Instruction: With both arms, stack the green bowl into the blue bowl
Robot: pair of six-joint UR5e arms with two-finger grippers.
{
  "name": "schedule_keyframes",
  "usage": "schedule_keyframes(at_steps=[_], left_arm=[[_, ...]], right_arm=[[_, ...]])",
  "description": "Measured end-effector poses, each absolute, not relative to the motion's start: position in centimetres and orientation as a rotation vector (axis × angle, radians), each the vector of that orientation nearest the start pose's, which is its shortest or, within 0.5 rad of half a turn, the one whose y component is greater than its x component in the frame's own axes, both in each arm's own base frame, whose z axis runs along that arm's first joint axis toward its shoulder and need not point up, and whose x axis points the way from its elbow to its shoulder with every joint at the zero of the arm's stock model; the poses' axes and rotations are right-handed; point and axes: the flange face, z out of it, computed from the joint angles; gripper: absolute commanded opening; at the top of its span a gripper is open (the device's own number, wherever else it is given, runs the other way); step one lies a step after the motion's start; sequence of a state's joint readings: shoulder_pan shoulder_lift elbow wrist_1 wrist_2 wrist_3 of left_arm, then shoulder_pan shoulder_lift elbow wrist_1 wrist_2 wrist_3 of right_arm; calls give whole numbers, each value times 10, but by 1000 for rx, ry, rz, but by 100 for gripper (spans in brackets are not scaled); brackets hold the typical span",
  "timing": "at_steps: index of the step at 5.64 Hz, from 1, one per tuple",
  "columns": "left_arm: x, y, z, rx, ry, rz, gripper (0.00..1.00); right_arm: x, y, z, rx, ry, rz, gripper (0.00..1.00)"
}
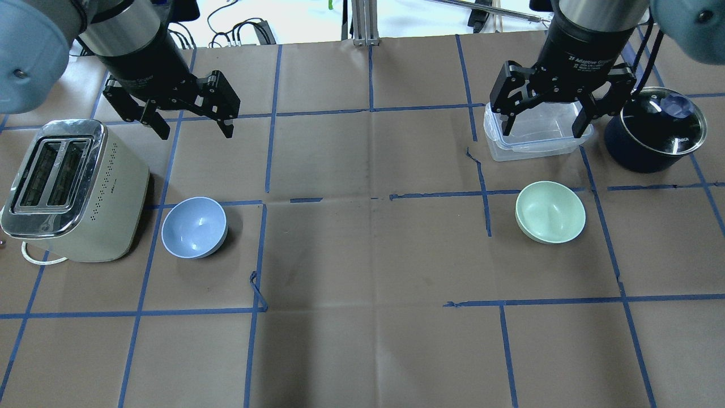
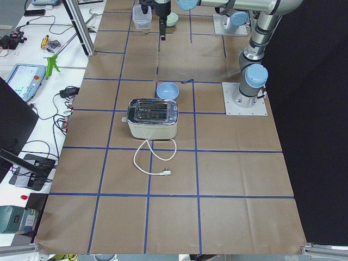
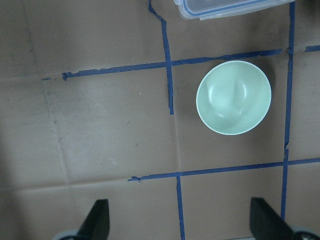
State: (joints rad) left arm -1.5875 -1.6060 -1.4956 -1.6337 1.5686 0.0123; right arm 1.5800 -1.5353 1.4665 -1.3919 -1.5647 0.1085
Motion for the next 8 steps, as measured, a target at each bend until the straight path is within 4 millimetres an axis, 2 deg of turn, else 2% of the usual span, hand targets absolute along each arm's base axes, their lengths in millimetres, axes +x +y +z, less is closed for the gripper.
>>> schedule_keyframes(at_steps=[6,7,8], left_arm=[[-142,-501,502,46,3140,34,98],[-142,-502,502,46,3139,34,98],[-142,-502,501,46,3139,36,98]], right_arm=[[133,-494,502,144,3134,182,100],[114,-498,499,128,3130,191,100],[77,-502,494,120,3119,209,100]])
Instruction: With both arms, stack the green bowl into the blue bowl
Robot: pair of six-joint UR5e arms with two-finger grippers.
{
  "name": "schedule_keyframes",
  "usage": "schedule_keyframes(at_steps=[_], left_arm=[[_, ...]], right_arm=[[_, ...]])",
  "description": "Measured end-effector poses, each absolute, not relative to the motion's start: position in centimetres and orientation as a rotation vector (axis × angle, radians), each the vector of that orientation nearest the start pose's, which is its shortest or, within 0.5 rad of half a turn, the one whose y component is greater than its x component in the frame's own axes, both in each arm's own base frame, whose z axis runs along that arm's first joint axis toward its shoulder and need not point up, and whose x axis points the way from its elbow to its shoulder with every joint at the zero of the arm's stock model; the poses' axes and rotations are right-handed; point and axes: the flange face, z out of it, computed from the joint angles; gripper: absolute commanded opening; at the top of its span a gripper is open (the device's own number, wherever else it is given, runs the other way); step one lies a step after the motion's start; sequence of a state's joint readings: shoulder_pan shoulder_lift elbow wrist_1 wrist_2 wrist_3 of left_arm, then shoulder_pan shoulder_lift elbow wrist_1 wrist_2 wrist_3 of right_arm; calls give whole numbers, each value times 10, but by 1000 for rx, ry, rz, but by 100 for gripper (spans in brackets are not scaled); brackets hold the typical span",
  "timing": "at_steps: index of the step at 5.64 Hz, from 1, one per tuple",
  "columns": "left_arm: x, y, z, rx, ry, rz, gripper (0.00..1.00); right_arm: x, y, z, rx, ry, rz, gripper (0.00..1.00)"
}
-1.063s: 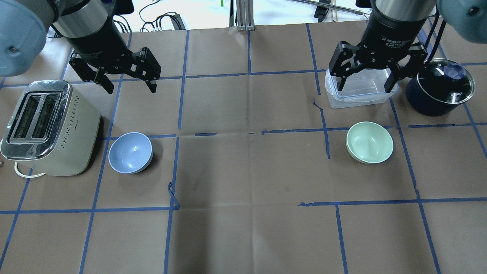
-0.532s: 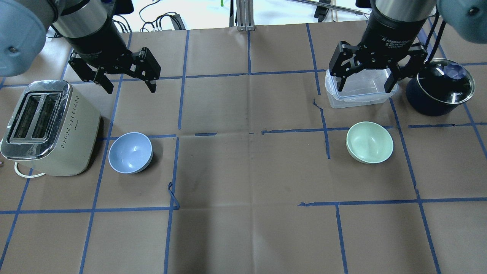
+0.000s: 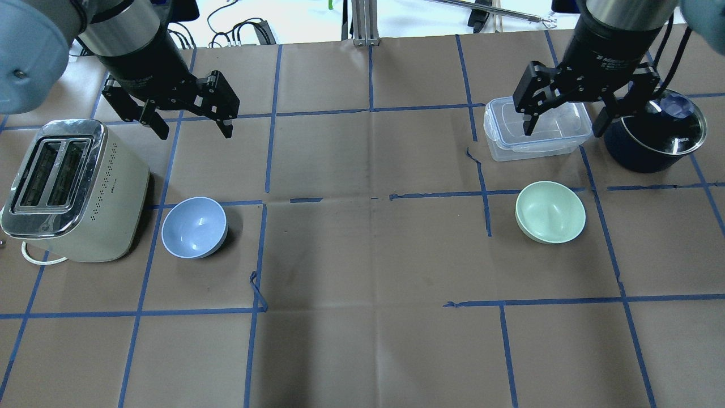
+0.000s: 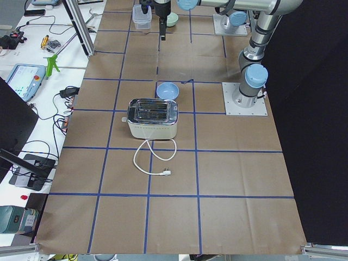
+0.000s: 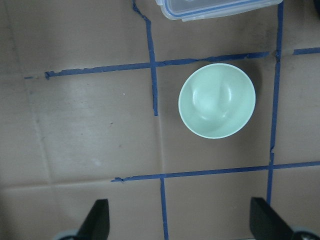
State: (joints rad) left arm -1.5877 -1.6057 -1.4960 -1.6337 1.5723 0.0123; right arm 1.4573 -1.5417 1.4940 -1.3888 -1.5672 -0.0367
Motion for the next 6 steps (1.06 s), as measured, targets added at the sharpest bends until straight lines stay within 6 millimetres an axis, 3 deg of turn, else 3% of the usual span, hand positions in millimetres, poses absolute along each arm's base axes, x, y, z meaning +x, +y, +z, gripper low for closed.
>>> schedule_keyframes(at_steps=[3,4,6], left_arm=[[-142,-502,500,46,3140,38,98],[-142,-502,500,46,3140,40,98],[-141,-502,499,44,3143,42,98]], right_arm=[[-40,-477,463,32,3085,192,100],[-65,-469,454,12,3081,176,100],[-82,-464,445,28,3083,152,100]])
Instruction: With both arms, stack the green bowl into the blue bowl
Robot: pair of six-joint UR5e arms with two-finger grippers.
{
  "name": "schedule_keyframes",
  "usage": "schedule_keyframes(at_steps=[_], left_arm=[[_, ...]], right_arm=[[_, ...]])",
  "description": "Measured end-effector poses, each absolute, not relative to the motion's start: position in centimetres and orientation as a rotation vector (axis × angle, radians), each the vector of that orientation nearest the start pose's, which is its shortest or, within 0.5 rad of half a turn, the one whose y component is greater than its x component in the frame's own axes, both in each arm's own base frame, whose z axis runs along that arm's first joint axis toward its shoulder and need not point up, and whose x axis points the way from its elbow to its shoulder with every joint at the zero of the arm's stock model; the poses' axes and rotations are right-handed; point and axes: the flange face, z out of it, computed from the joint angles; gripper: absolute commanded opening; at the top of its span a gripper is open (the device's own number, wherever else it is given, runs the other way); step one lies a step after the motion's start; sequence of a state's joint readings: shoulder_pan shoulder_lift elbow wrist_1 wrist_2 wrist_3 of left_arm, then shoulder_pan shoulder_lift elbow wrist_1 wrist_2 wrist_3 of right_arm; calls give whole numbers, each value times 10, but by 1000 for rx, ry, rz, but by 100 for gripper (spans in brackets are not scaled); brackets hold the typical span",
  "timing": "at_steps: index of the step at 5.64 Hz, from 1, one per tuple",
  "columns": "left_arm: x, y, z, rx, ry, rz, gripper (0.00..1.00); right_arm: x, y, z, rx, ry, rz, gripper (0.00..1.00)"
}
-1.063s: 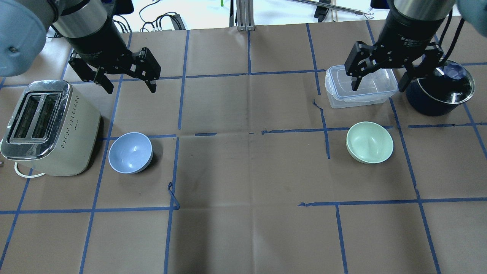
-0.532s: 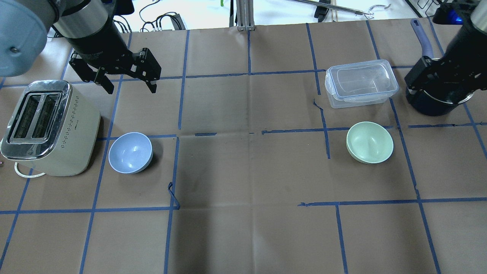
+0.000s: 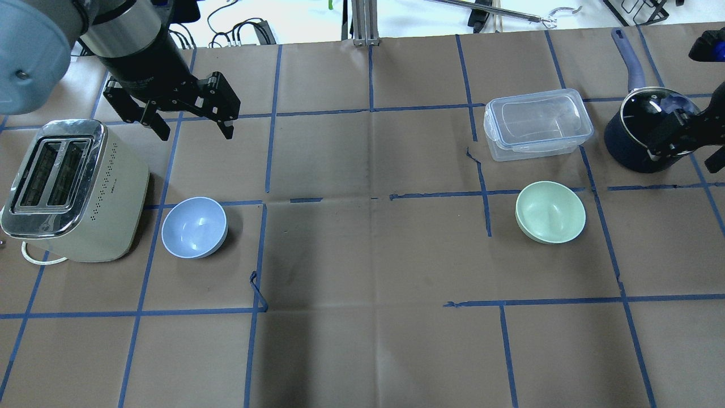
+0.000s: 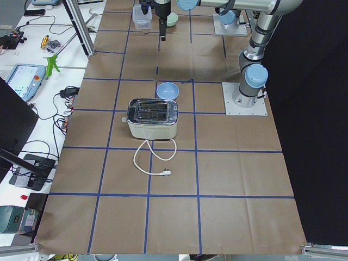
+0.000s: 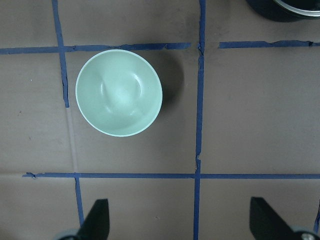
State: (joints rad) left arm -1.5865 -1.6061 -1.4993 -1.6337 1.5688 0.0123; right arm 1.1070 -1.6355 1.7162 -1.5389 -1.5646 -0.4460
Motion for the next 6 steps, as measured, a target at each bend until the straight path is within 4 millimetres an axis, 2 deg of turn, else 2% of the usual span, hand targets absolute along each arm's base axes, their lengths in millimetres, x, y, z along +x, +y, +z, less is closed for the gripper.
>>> schedule_keyframes(at_steps=[3,4,6], left_arm=[[-136,-505,497,33,3147,46,98],[-132,-510,487,60,3145,65,98],[-121,-521,448,101,3146,131,98]], right_arm=[[-70,-469,445,119,3099,112,100],[-62,-470,445,116,3105,114,100],[-46,-474,444,89,3146,108,100]])
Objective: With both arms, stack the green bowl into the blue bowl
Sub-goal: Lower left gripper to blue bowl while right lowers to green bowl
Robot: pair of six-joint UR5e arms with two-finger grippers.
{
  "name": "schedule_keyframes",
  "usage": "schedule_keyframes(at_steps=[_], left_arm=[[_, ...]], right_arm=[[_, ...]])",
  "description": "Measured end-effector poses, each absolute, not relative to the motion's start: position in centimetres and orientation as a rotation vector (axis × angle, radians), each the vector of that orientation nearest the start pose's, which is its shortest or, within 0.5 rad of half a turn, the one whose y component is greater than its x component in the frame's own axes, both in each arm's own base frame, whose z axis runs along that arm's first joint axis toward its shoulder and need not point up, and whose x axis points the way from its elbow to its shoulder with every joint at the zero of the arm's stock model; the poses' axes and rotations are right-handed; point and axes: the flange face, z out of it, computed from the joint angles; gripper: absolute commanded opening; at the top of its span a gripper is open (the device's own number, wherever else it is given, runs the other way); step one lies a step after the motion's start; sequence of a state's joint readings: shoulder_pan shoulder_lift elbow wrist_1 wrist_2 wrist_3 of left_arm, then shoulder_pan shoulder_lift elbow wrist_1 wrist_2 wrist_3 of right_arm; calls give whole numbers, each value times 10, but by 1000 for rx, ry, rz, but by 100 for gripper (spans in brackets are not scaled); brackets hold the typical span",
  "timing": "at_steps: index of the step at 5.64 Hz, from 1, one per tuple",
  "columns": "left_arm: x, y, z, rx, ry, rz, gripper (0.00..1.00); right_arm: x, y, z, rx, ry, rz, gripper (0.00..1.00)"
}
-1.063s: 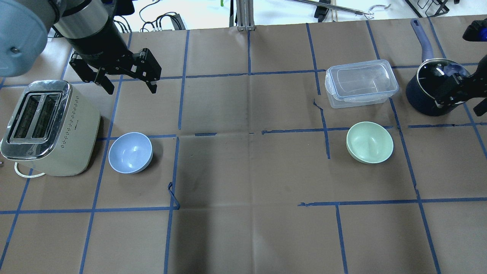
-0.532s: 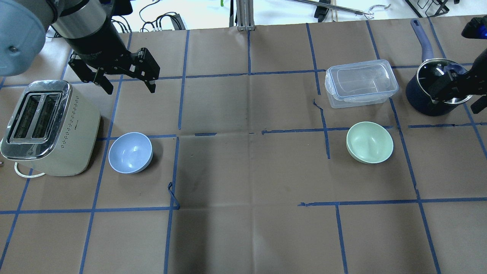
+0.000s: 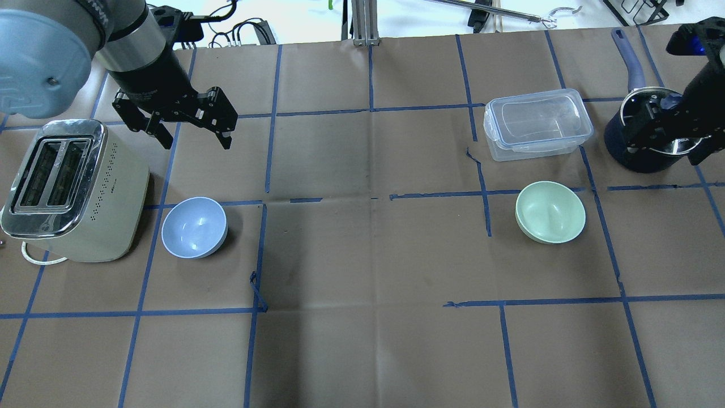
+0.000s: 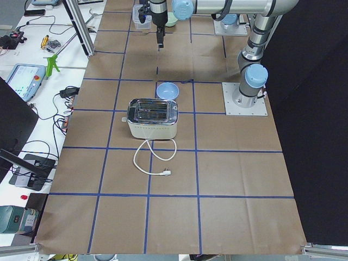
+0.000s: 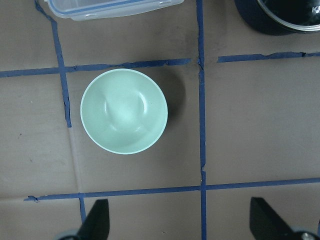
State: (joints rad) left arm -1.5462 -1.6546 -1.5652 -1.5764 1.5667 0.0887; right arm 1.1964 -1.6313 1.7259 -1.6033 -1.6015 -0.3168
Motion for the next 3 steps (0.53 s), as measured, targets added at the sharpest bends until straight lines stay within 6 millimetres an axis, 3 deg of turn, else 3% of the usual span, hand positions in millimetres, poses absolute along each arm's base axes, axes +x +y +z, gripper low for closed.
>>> schedule_keyframes(at_steps=[3], left_arm=[[-120,-511,375,107,3148,150,98]], right_arm=[[-42,-470,418,78,3140,153,100]])
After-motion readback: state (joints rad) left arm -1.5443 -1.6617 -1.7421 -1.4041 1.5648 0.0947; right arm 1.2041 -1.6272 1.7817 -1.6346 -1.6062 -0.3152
